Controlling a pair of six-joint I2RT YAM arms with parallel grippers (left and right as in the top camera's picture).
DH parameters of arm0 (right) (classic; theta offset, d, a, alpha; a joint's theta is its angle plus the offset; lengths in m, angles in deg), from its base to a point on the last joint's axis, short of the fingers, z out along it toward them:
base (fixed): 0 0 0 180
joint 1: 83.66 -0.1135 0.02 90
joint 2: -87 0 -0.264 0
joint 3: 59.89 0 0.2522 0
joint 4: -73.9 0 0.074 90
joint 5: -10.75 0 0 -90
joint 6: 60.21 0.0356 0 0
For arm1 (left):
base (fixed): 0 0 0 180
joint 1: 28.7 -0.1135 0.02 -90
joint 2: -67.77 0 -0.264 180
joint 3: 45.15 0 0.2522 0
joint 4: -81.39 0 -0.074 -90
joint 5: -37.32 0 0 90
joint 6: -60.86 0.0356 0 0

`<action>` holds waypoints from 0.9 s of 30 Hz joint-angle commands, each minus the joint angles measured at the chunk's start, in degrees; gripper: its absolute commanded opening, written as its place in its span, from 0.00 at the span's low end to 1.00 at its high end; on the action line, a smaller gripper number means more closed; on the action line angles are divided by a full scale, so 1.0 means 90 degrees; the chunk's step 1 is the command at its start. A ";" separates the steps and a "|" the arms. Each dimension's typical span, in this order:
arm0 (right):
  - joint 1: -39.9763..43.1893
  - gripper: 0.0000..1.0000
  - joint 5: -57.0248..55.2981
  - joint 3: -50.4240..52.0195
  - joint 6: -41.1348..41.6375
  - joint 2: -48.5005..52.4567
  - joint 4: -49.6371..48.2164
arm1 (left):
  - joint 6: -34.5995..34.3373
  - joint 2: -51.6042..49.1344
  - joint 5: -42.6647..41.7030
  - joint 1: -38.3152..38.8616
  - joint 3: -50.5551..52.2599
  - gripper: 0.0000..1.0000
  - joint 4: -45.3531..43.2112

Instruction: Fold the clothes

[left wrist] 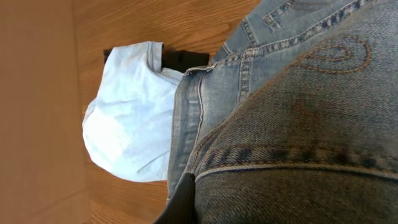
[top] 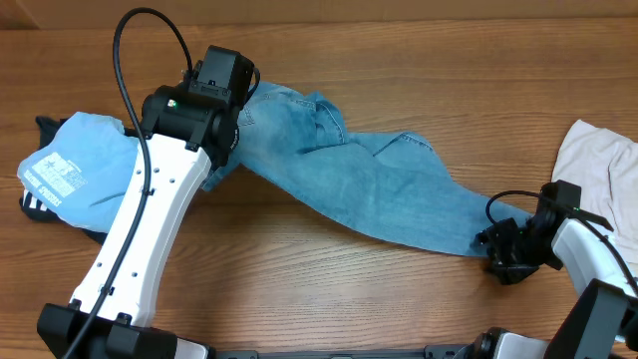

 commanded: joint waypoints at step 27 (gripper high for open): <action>0.0029 0.12 0.0306 -0.0685 -0.0765 0.0792 -0.0583 | 0.0058 0.0075 -0.0255 -0.0032 -0.1851 0.04 0.0738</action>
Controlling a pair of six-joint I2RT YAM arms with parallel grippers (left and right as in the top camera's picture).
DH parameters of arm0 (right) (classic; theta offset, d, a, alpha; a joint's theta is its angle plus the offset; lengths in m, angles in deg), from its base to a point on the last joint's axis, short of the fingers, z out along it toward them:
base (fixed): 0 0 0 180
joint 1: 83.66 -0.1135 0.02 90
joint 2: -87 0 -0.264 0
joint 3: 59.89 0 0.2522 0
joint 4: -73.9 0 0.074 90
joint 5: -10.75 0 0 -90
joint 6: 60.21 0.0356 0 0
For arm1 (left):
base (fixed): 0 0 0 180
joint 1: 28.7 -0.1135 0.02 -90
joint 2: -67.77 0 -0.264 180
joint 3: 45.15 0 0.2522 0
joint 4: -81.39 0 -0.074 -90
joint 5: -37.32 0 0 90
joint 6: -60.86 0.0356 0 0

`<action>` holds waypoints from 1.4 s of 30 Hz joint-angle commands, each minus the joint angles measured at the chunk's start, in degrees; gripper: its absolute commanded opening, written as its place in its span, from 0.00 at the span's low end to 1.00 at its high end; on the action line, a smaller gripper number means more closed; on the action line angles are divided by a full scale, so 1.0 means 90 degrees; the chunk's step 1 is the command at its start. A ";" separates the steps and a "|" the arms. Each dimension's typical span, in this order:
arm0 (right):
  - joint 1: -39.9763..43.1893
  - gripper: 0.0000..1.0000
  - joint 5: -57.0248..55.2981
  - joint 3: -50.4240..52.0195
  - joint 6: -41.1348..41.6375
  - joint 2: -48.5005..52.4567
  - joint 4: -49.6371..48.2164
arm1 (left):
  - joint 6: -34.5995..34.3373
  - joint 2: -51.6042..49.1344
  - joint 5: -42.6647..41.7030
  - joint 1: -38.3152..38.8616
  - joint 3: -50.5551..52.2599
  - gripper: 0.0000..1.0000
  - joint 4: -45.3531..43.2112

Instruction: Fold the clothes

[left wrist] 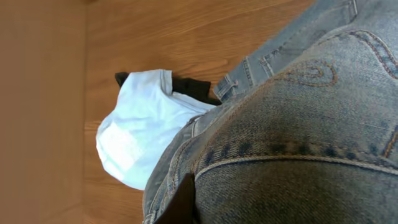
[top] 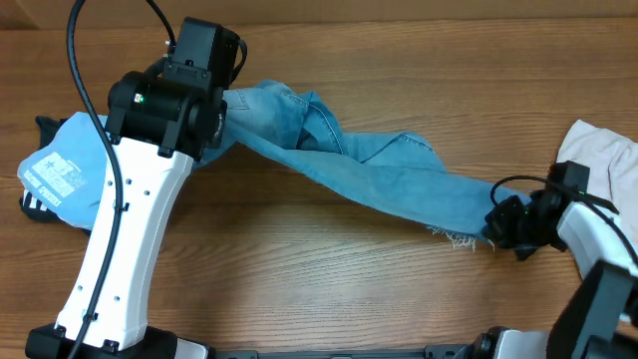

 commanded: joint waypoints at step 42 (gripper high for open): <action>0.0330 0.04 0.1729 -1.0137 0.0036 -0.0967 0.3264 | 0.1049 0.1547 0.0520 0.2089 -0.5841 0.04 0.0238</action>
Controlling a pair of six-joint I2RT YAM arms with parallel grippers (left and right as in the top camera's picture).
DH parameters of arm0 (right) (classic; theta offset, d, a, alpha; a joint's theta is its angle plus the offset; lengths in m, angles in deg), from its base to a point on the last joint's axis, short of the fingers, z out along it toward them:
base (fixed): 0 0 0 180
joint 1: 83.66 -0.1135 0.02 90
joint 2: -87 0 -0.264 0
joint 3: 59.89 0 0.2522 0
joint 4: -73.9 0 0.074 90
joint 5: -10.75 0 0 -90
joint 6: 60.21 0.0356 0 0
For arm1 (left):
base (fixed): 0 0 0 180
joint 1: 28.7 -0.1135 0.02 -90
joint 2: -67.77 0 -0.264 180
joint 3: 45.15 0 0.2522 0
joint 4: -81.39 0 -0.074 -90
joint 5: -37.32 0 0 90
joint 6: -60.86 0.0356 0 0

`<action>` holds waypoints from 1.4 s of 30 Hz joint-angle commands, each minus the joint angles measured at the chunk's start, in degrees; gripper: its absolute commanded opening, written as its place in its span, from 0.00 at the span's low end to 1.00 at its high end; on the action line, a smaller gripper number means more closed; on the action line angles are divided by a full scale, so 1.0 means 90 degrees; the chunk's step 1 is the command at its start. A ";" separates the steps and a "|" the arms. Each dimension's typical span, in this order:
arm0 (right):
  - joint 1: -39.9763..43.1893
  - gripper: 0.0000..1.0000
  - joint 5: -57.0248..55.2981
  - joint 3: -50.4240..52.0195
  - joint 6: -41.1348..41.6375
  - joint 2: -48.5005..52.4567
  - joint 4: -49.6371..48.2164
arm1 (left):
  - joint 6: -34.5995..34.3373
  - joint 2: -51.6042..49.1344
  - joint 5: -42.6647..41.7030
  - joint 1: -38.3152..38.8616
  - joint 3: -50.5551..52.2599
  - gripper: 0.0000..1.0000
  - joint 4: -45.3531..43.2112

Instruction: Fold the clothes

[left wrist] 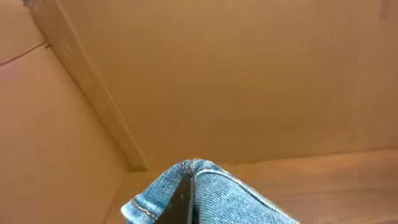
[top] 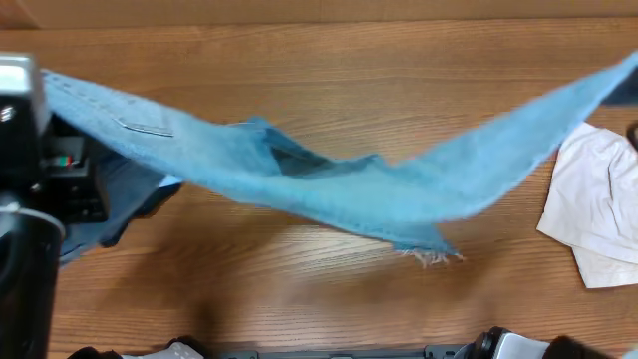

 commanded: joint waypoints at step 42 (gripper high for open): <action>0.0007 0.04 -0.0845 -0.3599 -0.0221 -0.0629 0.1996 | 0.0002 0.0384 -0.1829 0.2259 -0.0189 0.04 0.0041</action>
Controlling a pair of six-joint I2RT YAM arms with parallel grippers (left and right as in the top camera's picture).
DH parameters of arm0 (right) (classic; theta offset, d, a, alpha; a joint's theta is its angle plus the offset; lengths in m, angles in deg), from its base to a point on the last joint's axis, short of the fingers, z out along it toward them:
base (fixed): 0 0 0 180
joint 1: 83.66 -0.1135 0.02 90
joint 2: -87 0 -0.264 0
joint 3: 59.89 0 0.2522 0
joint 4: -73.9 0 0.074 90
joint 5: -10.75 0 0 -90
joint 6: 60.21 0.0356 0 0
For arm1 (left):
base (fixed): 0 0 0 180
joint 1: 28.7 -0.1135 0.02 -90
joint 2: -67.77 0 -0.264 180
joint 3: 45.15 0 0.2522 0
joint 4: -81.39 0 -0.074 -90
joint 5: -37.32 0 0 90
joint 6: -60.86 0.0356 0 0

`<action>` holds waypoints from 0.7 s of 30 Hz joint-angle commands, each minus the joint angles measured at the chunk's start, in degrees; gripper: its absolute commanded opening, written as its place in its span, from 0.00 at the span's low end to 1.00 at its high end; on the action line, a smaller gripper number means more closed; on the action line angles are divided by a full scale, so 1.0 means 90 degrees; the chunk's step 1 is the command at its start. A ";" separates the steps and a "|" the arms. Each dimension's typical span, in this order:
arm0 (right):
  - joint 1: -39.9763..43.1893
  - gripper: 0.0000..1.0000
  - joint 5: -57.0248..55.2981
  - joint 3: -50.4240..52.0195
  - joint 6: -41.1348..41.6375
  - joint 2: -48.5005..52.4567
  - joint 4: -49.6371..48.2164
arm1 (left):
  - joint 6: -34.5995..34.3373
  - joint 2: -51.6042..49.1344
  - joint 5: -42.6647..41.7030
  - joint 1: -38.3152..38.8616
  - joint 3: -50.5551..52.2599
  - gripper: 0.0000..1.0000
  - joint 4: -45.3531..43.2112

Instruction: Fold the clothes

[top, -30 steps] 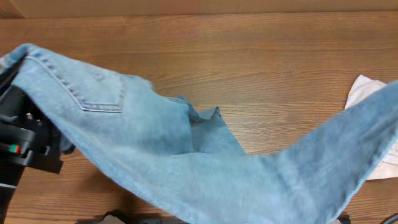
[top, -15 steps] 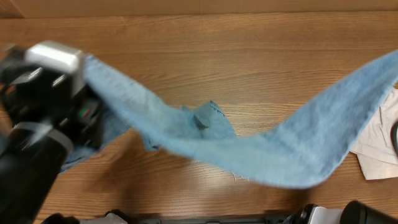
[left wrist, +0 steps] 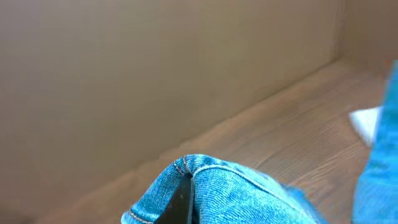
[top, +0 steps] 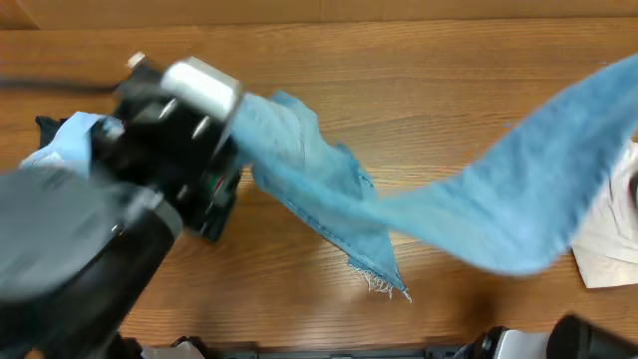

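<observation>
The blue jeans (top: 469,214) hang stretched in the air across the table, blurred, from upper left to the right edge. A frayed leg hem (top: 387,282) dangles toward the front. My left gripper (top: 237,112), raised close to the overhead camera and blurred, is shut on the waist end. In the left wrist view the denim (left wrist: 249,193) drapes over my dark finger (left wrist: 184,198). The jeans' right end runs off the frame, and my right gripper is out of view there.
A light blue T-shirt (top: 62,140) over a dark garment lies at the far left, partly hidden by my left arm. A white garment (top: 610,254) lies at the right edge. A cardboard wall (left wrist: 155,74) runs along the back of the wooden table (top: 429,90).
My left arm has swung in from the left edge toward the table's middle left, still holding the jeans aloft. The hanging hem now dangles lower and nearer the front. The right end stays high.
The jeans lay spread on the table with each gripper at one end. They were then pulled taut between the grippers, low over the table. After that they hung high in the air, stretched wide, and now they are still aloft with my left end moved inward.
</observation>
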 commanded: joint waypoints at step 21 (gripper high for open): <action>0.0000 0.06 -0.0066 0.1613 -0.0002 0.2924 -0.0296 | 0.0143 -0.3014 -0.1200 -0.3733 0.0792 0.05 -0.0505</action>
